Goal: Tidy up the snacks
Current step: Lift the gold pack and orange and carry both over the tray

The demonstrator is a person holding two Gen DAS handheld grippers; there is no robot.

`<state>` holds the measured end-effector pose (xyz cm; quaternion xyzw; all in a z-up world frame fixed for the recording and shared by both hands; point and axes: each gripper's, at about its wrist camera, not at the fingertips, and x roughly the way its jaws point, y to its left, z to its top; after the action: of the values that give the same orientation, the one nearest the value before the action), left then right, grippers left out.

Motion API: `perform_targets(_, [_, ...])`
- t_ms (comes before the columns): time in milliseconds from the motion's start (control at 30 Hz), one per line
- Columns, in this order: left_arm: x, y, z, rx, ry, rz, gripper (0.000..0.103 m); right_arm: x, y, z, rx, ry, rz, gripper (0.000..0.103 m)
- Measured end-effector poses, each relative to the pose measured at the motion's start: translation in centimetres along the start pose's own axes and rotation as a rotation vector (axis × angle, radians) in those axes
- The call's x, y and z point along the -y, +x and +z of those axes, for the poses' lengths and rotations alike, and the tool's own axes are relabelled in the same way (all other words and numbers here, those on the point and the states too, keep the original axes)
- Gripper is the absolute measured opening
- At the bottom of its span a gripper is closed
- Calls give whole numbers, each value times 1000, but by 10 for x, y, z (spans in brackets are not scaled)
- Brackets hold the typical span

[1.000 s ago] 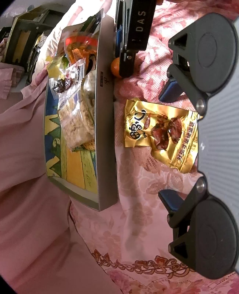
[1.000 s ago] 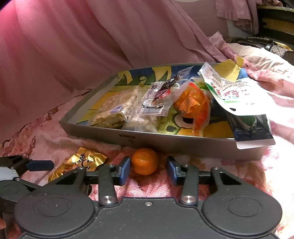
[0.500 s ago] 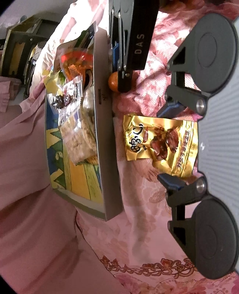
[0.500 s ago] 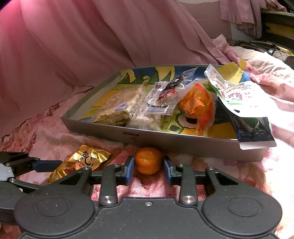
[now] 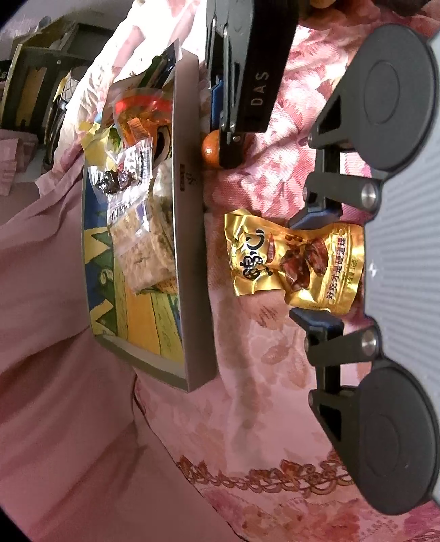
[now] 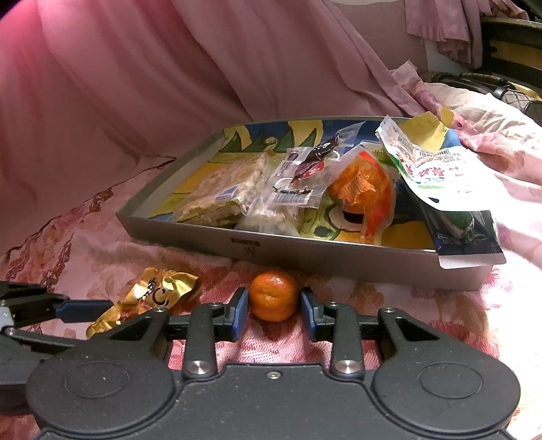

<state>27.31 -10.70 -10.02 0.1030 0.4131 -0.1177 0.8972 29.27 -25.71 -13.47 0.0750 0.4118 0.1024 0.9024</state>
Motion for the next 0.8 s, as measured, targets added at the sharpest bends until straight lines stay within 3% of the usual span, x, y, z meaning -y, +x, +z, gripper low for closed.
perform_targets(800, [-2,-47,-26,-28,-40,67,46,-15,-44,-6,1,-42,12,35])
